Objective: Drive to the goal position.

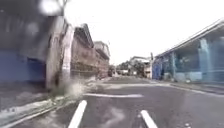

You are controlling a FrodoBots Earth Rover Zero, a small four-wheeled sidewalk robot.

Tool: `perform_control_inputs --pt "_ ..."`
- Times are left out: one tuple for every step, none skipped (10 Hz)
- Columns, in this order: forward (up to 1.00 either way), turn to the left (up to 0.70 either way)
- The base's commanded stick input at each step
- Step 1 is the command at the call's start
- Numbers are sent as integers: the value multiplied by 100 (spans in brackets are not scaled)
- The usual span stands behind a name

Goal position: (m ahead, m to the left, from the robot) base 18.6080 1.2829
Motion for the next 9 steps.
perform_control_inputs --pt "100 -40" --pt "100 -35" --pt "100 -22" --pt "100 -10" --pt "100 9" --pt "100 25" --pt "100 22" --pt "100 17" --pt "100 15"
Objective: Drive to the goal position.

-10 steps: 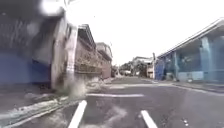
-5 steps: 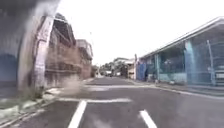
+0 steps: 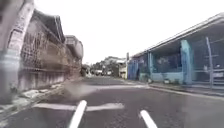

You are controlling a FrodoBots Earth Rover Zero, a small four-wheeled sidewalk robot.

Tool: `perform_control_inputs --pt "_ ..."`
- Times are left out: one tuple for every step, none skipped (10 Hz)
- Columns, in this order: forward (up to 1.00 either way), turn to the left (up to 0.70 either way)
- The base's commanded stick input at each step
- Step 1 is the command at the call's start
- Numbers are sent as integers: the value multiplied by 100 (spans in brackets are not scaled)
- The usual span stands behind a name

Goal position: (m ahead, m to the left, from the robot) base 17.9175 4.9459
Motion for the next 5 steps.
perform_control_inputs --pt "100 20" --pt "100 21" --pt "100 10" --pt "100 7" --pt "100 3"
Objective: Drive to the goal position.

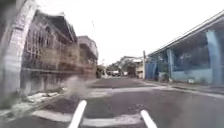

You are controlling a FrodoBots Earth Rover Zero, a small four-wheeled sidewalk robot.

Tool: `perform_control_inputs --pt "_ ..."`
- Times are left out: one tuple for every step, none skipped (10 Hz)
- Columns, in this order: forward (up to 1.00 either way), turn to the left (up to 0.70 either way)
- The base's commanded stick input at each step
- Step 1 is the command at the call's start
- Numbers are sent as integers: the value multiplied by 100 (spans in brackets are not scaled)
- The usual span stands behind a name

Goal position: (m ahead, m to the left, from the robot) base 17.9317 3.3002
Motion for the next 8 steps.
perform_control_inputs --pt "100 -14" --pt "100 -40" --pt "100 -40" --pt "94 -38" --pt "85 -34" --pt "85 -34" --pt "85 -34" --pt "70 -34"
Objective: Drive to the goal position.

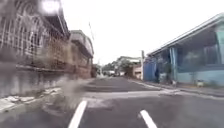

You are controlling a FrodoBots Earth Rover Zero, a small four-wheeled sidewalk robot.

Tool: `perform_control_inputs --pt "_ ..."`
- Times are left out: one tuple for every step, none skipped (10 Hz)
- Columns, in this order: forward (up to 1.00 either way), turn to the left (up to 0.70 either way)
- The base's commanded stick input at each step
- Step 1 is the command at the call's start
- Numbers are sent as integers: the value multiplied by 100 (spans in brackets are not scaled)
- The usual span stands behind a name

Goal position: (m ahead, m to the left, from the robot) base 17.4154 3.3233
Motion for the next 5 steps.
perform_control_inputs --pt "70 -30" --pt "70 -1" --pt "70 12" --pt "70 4" --pt "70 2"
